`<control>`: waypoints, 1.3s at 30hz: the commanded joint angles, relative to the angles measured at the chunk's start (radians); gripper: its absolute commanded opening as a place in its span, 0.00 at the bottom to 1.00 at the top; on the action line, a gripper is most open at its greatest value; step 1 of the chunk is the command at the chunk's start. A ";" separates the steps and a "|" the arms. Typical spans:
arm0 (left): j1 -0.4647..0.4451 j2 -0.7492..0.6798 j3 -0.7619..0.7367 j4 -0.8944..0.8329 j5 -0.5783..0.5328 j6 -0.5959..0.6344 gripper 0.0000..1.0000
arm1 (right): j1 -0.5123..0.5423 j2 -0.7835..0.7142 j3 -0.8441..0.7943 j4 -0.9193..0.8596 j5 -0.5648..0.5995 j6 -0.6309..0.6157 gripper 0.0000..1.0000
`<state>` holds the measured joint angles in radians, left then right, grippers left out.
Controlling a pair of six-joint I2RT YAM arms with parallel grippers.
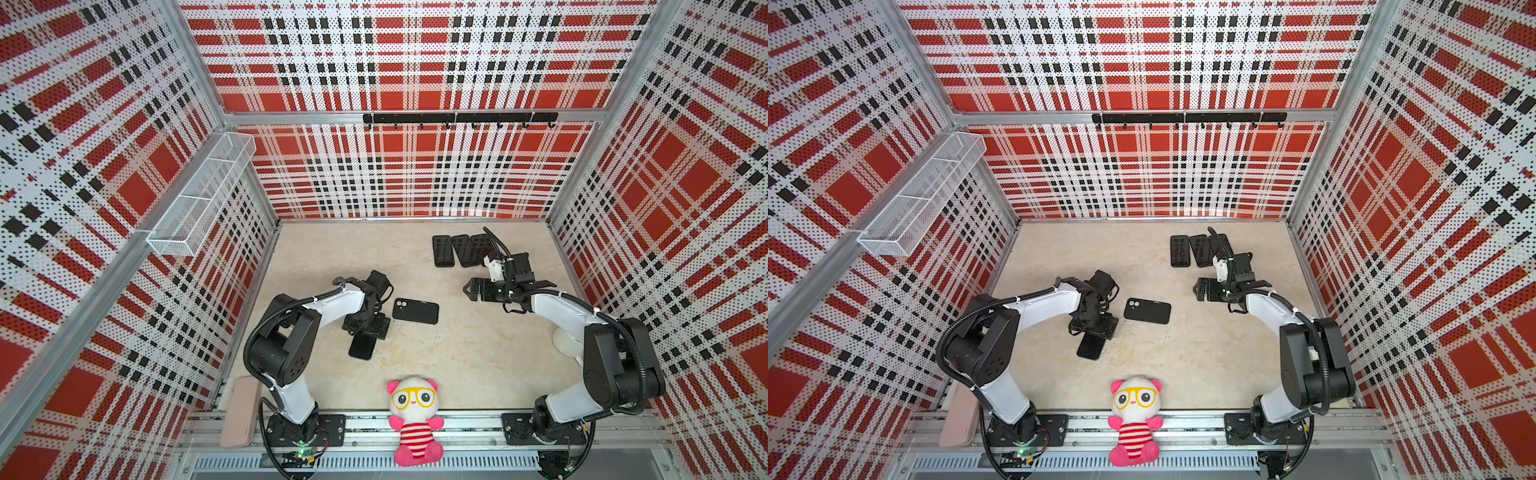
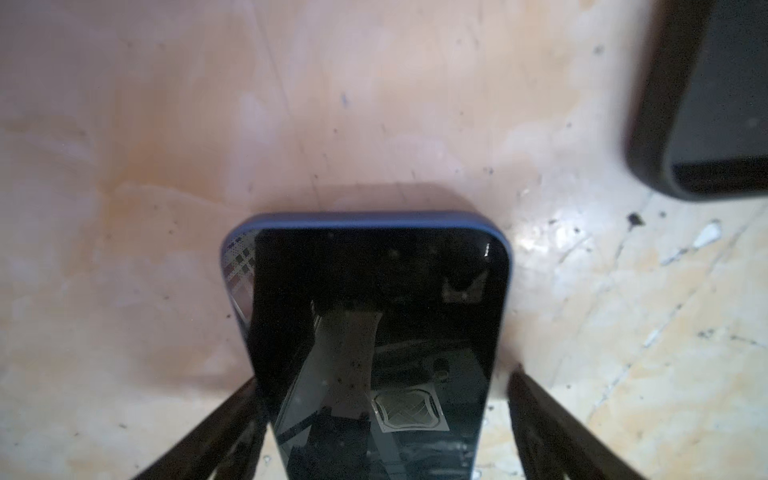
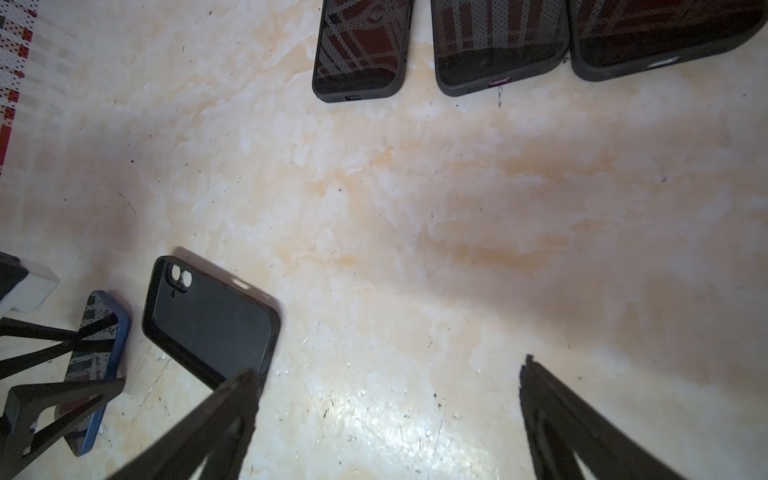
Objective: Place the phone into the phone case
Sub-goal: 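Close the left gripper on the phone's end and lift it, then close the right gripper on the blue phone edge while left holds it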
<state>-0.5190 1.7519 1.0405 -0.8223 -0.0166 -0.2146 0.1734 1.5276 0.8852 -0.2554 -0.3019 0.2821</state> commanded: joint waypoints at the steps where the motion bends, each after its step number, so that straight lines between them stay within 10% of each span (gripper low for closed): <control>1: -0.005 0.003 -0.039 -0.068 0.007 0.023 0.88 | -0.006 -0.012 0.000 0.028 -0.006 0.005 1.00; 16: 0.017 -0.075 0.069 -0.063 0.046 0.009 0.64 | 0.005 -0.058 -0.053 0.121 -0.099 0.013 1.00; 26: 0.184 -0.280 0.051 0.133 0.183 -0.144 0.31 | 0.308 -0.059 -0.043 0.292 -0.061 0.057 0.99; 34: 0.295 -0.498 -0.220 0.654 0.340 -0.578 0.00 | 0.522 -0.031 -0.118 0.684 -0.057 0.132 0.87; 39: 0.300 -0.586 -0.358 0.881 0.331 -0.869 0.00 | 0.586 0.029 -0.130 0.855 -0.036 0.182 0.75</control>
<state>-0.2264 1.2350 0.7277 -0.1963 0.2798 -0.8391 0.7380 1.5242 0.7666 0.4118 -0.3500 0.4168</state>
